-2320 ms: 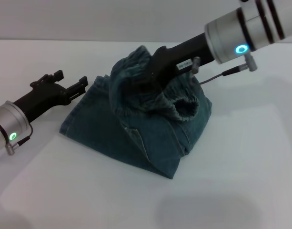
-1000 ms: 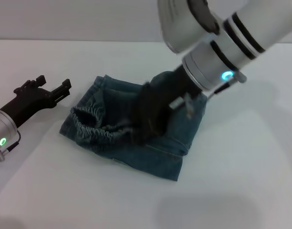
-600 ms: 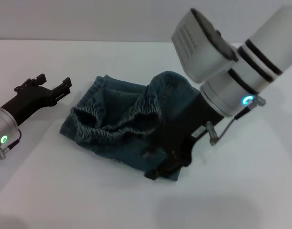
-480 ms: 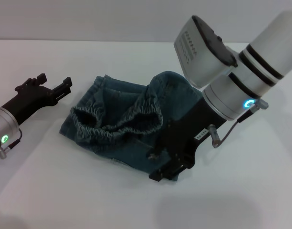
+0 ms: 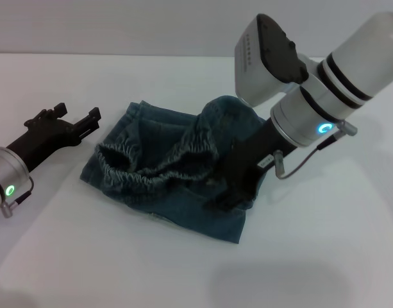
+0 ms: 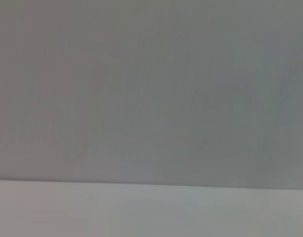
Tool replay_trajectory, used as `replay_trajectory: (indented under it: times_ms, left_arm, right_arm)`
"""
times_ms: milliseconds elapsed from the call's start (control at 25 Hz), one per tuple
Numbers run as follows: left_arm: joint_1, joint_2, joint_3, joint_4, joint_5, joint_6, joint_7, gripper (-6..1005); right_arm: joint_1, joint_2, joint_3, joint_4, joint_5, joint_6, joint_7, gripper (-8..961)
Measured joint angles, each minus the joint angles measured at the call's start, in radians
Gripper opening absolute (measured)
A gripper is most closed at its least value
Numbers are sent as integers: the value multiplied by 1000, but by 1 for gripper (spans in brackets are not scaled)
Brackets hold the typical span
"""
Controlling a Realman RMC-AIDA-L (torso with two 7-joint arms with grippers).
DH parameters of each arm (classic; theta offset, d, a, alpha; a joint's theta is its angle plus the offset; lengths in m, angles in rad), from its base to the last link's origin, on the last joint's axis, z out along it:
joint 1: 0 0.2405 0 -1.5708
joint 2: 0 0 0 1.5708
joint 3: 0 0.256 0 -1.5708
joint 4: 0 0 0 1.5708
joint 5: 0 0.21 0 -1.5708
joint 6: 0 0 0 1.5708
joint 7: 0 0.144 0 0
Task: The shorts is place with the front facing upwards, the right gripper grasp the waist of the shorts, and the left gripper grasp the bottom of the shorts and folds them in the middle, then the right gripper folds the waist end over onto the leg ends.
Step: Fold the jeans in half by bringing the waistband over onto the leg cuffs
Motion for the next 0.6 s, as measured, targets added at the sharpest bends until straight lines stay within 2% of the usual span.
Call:
replay_trajectory:
  times_ms: [280,600]
  left_arm:
    - [12,1,0,-5,-2,-3,0,832]
    - [16,3,0,-5,-2,-3,0,832]
  right_arm:
    - [6,2,9,-4,0,102,19,479]
    - [21,9,-2,29,92,330,34,479]
